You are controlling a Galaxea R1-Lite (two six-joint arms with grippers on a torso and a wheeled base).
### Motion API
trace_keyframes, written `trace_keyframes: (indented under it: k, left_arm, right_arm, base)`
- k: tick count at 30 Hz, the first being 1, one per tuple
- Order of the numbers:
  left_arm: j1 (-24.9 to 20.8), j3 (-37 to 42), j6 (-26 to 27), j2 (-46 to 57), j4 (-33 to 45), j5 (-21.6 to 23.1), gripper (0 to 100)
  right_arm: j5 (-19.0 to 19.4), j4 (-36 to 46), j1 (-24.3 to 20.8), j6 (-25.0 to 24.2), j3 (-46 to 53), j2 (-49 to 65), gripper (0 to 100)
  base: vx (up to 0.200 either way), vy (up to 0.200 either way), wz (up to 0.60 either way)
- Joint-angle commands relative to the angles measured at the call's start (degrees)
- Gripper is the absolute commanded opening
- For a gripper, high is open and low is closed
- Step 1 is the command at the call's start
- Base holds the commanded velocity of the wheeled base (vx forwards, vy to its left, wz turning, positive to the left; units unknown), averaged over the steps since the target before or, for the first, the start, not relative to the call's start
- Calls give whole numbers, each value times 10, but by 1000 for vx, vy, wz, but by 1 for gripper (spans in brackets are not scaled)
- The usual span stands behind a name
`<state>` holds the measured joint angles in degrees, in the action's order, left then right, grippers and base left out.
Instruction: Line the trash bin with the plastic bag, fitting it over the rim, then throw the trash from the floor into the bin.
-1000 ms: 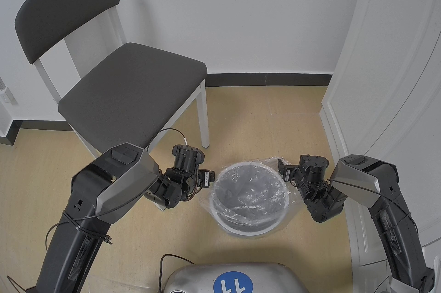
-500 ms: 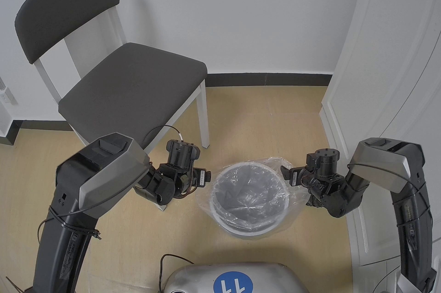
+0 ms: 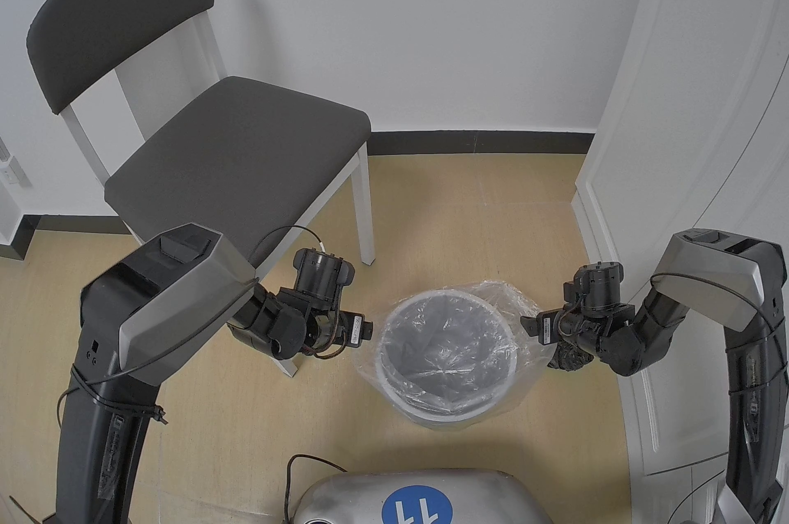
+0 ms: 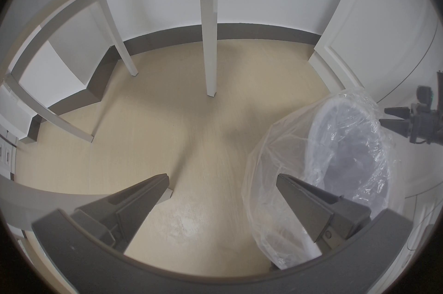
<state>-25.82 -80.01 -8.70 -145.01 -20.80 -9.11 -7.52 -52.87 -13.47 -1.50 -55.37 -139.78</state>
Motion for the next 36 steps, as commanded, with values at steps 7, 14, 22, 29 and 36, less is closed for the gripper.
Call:
trace_keyframes:
  k: [7,14,22,29,36]
  left_arm:
    - [-1,-20,-1,-35,23,5,100]
    - [-3,-29,-1,-47,42,2,100]
    - [-2,-33,-1,-47,52,2,100]
    - [-9,-32,-5,-46,45,2,100]
    - [-23,-60,-54,-46,45,1,100]
  right_arm:
    - [-28,50,-2,-4,-74,-74,100]
    - [-32,205,-16,-102,-151,-76,100]
    - [-28,289,-22,-157,-206,-81,100]
    - [-35,280,-49,-189,-213,-87,100]
    - [-77,269,-63,-235,-265,-110,100]
  base:
    - [0,0,0]
    - [0,0,0]
    - [0,0,0]
    - [0,0,0]
    - [0,0,0]
